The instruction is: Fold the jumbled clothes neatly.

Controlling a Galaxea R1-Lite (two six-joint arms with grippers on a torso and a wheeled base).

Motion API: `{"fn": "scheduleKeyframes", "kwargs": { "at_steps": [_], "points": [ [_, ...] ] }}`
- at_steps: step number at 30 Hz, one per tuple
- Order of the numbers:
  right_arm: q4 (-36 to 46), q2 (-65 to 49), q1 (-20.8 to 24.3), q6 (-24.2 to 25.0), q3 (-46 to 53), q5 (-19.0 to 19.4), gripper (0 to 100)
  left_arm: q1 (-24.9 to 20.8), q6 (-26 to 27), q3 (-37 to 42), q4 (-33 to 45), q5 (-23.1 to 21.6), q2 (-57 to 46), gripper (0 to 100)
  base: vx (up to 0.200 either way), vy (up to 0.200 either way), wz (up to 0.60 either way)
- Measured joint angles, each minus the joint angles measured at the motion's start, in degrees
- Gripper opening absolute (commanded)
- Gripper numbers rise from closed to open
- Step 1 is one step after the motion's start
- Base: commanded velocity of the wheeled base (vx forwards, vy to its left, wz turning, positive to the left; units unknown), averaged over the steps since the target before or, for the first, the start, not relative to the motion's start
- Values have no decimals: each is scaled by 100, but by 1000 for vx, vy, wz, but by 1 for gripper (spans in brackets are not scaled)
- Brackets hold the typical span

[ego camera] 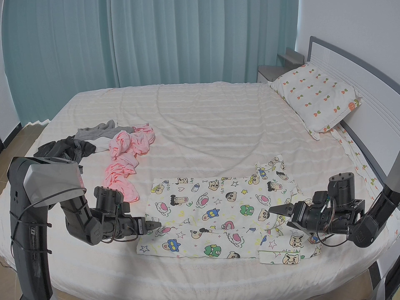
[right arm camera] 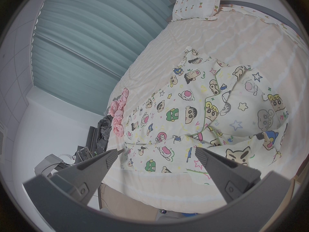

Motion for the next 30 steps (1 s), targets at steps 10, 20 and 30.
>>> {"fn": "scheduleKeyframes", "kwargs": {
  "at_steps": [10,20,30],
  "points": [
    [-2,26,46,0,30,6,100,-179,-44,-190,12,0,77,100,0,0,0],
    [0,37,60,0,35,6,100,-213,-135,-271,12,-11,179,0,0,0,0],
    [0,55,66,0,35,6,100,-199,-211,-182,-18,88,190,0,0,0,0]
  ]
}}
